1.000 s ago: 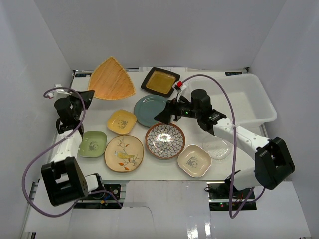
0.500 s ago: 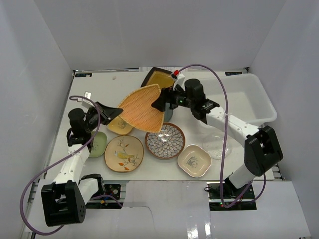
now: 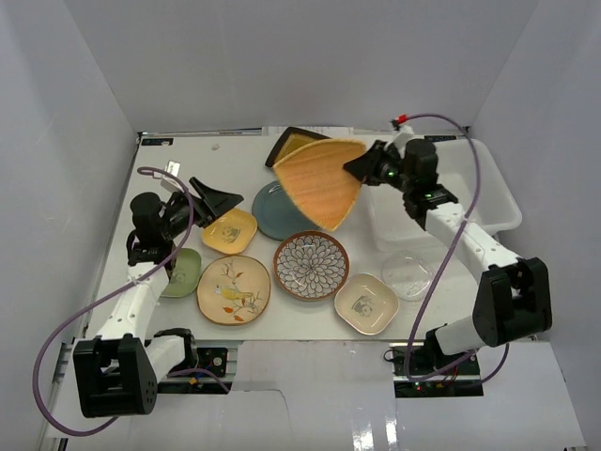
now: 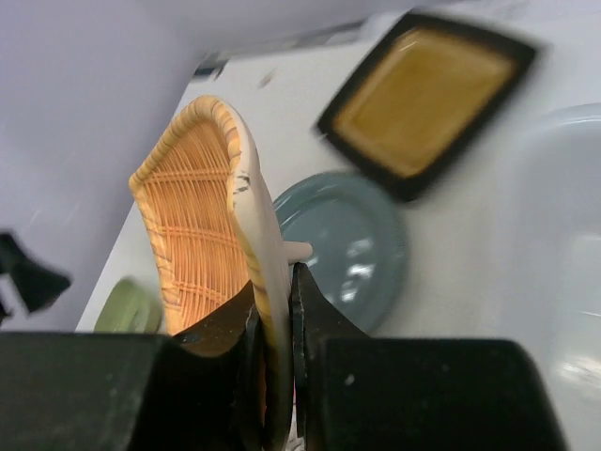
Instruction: Place the plates into the plastic bin on the countertop
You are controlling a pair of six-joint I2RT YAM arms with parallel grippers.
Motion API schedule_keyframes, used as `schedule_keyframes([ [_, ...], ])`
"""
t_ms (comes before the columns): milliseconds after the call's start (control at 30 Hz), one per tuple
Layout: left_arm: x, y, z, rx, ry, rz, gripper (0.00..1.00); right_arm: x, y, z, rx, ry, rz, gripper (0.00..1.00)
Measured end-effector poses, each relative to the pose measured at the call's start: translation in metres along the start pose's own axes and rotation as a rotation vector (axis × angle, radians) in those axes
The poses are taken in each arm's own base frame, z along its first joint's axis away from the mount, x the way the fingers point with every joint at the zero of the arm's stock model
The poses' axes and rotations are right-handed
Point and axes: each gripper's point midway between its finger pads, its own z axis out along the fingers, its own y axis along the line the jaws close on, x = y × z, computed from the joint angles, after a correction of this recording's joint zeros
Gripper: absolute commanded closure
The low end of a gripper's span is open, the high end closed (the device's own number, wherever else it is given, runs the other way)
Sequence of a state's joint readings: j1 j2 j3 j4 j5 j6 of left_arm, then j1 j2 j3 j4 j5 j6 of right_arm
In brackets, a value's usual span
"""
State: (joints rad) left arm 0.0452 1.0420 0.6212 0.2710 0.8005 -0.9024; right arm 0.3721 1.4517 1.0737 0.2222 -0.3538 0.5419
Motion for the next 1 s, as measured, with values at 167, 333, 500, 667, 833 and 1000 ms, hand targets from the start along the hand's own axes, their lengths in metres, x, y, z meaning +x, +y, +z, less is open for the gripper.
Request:
schedule_keyframes([
  [167,0.001,0.007,0.007,-0.012,0.005,-0.038,0.15,-0.071,-0.101,-0.07,0.277,-0.247,0.081,0.92],
  [333,0.0,0.033,0.024,-0.077,0.016,-0.134,0.18,-0.069,-0.191,-0.124,0.527,-0.342,0.195,0.92],
  [500,-0.017,0.057,0.048,-0.14,0.0,-0.189,0.19,-0.022,-0.251,-0.142,0.679,-0.276,0.318,0.92],
  [667,-0.043,0.089,0.086,-0.227,-0.012,-0.197,0.2,0.002,-0.276,-0.146,0.747,-0.219,0.354,0.87],
  [833,-0.062,0.144,0.141,-0.359,0.043,-0.16,0.2,0.008,-0.296,-0.139,0.783,-0.145,0.35,0.12],
  [1000,-0.08,0.202,0.195,-0.461,0.12,-0.103,0.2,-0.008,-0.302,-0.145,0.837,-0.173,0.303,0.1],
])
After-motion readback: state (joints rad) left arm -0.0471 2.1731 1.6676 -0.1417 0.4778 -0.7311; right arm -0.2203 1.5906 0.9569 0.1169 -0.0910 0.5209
